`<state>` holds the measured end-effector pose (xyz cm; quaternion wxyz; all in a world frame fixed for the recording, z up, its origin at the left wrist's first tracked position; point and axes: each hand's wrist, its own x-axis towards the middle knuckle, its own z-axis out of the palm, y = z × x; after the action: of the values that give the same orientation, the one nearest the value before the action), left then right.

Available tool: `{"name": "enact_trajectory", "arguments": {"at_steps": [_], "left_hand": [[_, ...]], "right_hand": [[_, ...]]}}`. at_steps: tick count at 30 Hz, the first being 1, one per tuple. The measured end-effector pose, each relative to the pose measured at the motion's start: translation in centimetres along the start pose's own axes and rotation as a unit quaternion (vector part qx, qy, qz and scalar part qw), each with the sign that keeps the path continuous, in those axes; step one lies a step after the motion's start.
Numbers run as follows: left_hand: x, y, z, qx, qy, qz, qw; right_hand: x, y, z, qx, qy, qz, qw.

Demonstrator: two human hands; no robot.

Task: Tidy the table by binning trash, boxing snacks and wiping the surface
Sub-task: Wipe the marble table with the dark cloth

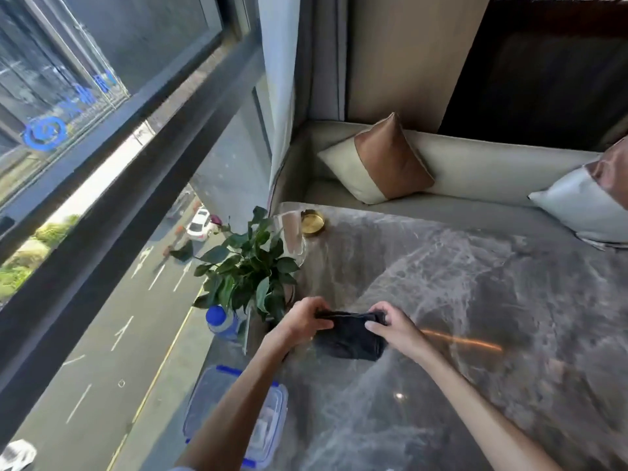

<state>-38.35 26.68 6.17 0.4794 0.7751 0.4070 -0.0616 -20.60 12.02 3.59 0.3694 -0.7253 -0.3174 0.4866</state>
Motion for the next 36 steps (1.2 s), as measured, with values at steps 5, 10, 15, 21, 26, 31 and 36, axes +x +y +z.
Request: {"name": "enact_trajectory", "arguments": {"at_steps": [5,10,15,21,26,31,36], "left_hand": [[4.4,1.5,-0.6,0.168,0.031,0.014,0.985],[7.6,3.4,-2.6,0.310,0.083,0.061,0.945],[7.3,1.3,0.1,0.461,0.121,0.026,0.879],[4.6,-3.9,7.1,0.486,-0.032,-0.079,0.870],[5.4,-6.8,7.9,0.406,-0.029,-0.019,0.913],[7.7,-9.1,7.3,0.380,-0.074,-0.042,0.921],[8.0,-10.1,7.8,0.369,-0.114,-0.080,0.919]], "right_hand": [[4.1,-1.3,-0.8,-0.165,0.026,0.008,0.986],[7.4,-3.5,-0.2,-0.275,0.152,-0.052,0.948],[7.8,-0.2,3.7,-0.288,0.152,-0.156,0.933],[6.1,6.1,8.4,-0.409,-0.050,-0.057,0.909],[7.4,5.6,8.7,-0.405,0.012,-0.019,0.914],[8.6,5.8,9.2,-0.480,-0.083,0.066,0.871],[8.4,6.6,9.7,-0.511,-0.106,0.100,0.847]]}}
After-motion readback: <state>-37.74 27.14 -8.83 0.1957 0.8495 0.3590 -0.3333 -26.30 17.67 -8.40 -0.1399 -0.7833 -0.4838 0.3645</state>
